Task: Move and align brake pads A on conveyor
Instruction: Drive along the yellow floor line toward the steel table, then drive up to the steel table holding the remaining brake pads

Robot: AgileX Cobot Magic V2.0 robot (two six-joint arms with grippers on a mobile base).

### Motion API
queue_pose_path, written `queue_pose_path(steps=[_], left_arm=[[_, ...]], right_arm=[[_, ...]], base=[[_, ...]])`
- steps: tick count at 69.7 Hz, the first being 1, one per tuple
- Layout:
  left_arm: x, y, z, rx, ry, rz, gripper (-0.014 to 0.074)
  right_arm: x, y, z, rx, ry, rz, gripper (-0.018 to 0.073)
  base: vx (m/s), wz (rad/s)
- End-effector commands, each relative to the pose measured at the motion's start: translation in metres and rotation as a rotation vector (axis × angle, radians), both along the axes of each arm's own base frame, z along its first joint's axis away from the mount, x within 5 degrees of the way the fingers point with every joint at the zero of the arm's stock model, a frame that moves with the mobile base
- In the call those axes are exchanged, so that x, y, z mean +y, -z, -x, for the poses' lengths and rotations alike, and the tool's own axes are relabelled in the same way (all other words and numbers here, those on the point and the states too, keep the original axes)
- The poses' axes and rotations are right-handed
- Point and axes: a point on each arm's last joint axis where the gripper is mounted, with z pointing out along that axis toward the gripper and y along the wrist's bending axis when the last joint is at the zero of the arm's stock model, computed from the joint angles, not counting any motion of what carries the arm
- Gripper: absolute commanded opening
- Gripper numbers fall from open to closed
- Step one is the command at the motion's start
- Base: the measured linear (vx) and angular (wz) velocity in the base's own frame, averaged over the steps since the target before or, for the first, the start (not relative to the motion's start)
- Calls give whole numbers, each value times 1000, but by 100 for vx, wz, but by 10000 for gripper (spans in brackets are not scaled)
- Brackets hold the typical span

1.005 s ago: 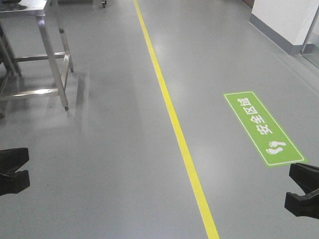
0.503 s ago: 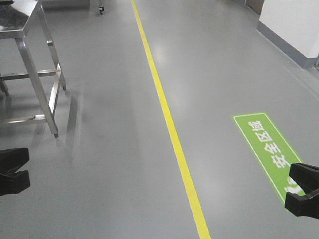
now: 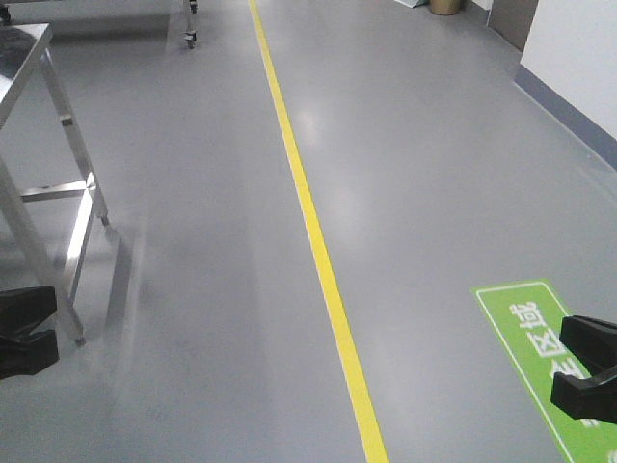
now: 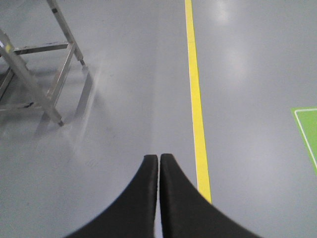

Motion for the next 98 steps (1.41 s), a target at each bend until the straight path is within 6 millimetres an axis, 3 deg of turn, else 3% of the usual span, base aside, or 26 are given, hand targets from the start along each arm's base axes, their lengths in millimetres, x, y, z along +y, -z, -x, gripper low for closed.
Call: queue_pose_path(steps=[1, 98], left_arm=[[-2, -13, -2, -79, 5, 39, -8], [-2, -13, -2, -79, 5, 39, -7]], right_arm=[[2, -15, -3, -93, -17, -17, -10], [2, -15, -3, -93, -17, -17, -10]], base=[[60, -2], [55, 4]])
